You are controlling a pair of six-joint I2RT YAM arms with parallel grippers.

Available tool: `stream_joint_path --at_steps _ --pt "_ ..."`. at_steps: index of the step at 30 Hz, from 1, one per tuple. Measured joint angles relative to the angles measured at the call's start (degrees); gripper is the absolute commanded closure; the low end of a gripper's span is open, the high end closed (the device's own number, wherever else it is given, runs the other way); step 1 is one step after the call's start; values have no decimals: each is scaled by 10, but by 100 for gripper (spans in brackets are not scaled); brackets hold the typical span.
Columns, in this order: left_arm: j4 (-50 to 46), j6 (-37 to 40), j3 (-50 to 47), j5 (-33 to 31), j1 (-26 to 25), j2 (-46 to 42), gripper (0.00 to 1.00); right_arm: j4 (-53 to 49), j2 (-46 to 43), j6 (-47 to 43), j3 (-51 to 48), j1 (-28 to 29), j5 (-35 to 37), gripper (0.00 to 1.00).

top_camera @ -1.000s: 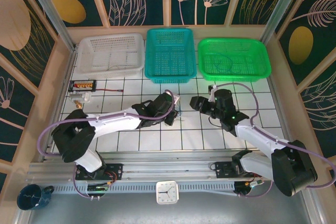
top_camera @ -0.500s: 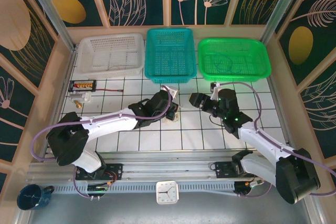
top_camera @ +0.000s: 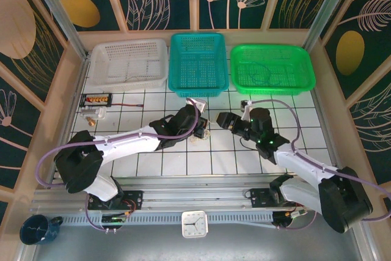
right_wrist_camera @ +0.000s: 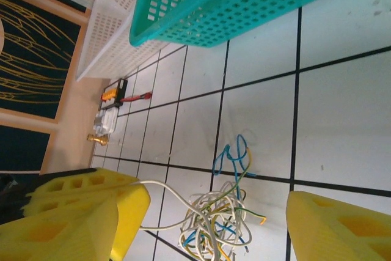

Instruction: Untangle the cables

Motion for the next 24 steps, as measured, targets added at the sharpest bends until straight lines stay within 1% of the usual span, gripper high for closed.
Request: stream_joint_path --at_steps 5,7,10,14,15,18,19,20,21,23,24 --pt "2 -2 0 0 0 0 100 22 26 4 0 6 1 34" --pt "2 -3 0 0 0 0 100 28 31 6 0 6 3 40" --pt "2 -3 0 0 0 0 100 37 38 8 0 6 7 55" --pt "7 -6 0 0 0 0 100 50 51 9 0 6 10 95" --pt "9 -7 0 0 0 0 100 52 54 9 0 6 11 100" --pt "16 -7 0 0 0 0 100 54 60 6 1 5 11 100" --pt "19 -7 -1 0 0 0 96 54 61 6 3 4 10 100" --pt "22 -7 -3 0 0 -1 88 50 61 3 8 3 10 100" --pt "26 -8 -6 0 0 -1 79 45 61 2 17 0 11 100" --pt "35 -10 -16 0 0 -3 55 32 61 -5 42 -3 11 100" --pt "38 -9 -22 0 0 -5 47 24 61 -12 59 -5 11 100"
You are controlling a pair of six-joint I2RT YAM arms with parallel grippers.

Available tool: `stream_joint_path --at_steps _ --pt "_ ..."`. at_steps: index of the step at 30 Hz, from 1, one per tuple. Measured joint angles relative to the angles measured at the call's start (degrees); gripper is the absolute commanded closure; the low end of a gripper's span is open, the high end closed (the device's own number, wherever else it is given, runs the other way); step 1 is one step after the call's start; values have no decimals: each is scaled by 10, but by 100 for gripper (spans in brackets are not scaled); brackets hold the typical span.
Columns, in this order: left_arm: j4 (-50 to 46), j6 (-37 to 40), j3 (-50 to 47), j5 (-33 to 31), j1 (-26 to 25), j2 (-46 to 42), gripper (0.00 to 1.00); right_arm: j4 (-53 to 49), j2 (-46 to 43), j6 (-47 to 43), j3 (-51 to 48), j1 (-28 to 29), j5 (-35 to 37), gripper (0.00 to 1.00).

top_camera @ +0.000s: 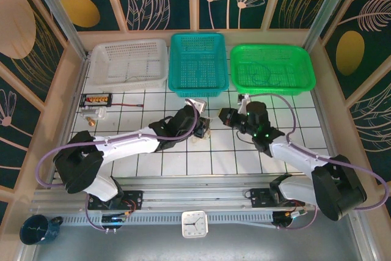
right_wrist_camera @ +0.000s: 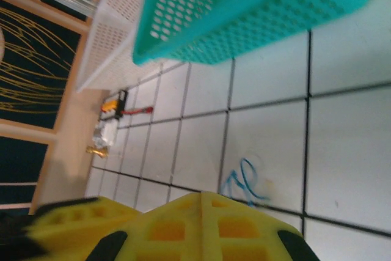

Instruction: Untangle the cables

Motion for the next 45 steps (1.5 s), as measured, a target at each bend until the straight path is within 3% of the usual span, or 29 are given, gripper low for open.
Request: stream_joint_path --at_steps 3,7,15,26,45 --pt "10 -2 -20 -2 1 -7 22 -16 2 -17 55 -2 0 100" --pt "24 2 -53 -15 4 -34 1 -28 8 -36 107 -2 -3 100" --pt "80 41 -130 -8 17 -91 1 -61 29 -57 151 -2 -18 100" --pt "170 73 -139 15 17 -43 2 -79 31 -61 181 10 -26 100" --pt "296 107 -137 -13 18 35 31 -96 9 -57 231 100 -8 100"
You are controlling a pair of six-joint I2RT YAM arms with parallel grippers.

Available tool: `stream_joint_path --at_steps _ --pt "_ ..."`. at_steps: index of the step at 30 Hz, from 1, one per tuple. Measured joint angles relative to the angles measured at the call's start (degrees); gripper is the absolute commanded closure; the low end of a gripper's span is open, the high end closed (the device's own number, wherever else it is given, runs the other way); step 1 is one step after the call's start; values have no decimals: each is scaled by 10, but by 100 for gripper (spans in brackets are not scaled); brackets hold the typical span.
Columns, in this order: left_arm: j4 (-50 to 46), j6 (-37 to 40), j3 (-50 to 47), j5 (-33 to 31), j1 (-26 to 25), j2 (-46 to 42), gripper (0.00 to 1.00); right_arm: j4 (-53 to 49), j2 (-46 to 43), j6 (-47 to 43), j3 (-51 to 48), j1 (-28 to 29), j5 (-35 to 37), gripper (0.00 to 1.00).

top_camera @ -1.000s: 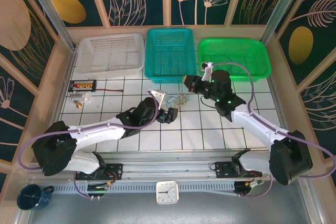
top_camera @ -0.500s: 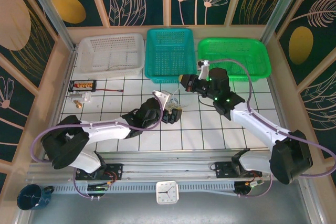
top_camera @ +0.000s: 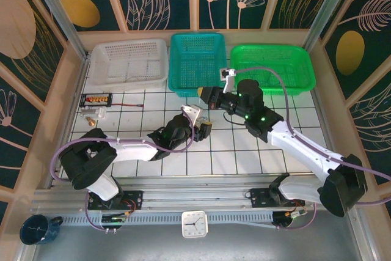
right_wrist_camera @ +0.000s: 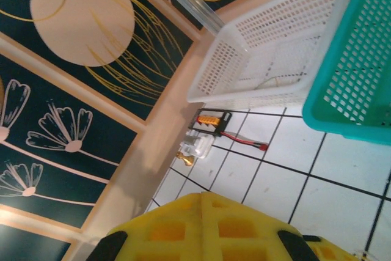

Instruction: Untangle the cables

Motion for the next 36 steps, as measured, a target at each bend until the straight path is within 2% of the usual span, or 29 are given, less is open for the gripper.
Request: stream_joint_path --at_steps 9,13,26,33,36 --pt "28 6 0 -12 3 18 60 -27 -5 -5 39 6 17 100" --pt "42 3 -9 -12 5 24 67 -37 -5 -9 68 -6 17 100" --pt "59 -10 -66 -12 7 46 69 -35 30 -2 221 -112 -38 100" --pt "70 -18 -87 -12 9 46 69 -16 45 13 291 -143 -55 100" --pt "70 -20 -93 -12 9 46 66 -5 55 19 310 -149 -63 100"
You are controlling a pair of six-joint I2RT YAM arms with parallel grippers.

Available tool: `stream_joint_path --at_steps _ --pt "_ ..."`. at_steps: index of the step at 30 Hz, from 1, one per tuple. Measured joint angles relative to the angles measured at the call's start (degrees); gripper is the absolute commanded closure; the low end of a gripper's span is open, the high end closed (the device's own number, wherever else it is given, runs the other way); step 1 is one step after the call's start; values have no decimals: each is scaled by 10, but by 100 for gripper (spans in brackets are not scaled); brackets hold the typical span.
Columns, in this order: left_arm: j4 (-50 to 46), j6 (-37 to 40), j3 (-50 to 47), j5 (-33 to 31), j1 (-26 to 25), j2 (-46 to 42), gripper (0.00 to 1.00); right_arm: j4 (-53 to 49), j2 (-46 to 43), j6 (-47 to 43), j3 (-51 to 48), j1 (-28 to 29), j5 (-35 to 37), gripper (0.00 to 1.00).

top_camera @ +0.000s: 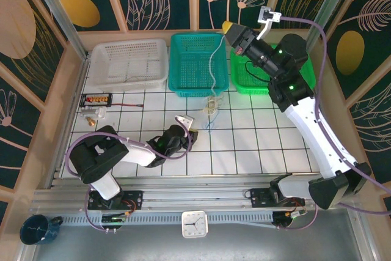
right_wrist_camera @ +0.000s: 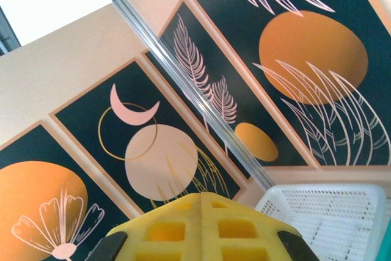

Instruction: Untangle the cables

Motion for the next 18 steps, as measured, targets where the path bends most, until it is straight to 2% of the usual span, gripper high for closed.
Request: stream_joint_path --at_steps 6,13,18 --pt "-1 -8 -14 -1 0 -16 44 12 7 9 -12 0 -18 100" --pt "-7 -3 -17 0 0 -86 11 19 7 12 -85 0 -26 100" --pt "-20 12 9 4 2 -101 2 19 0 19 -115 2 -26 100"
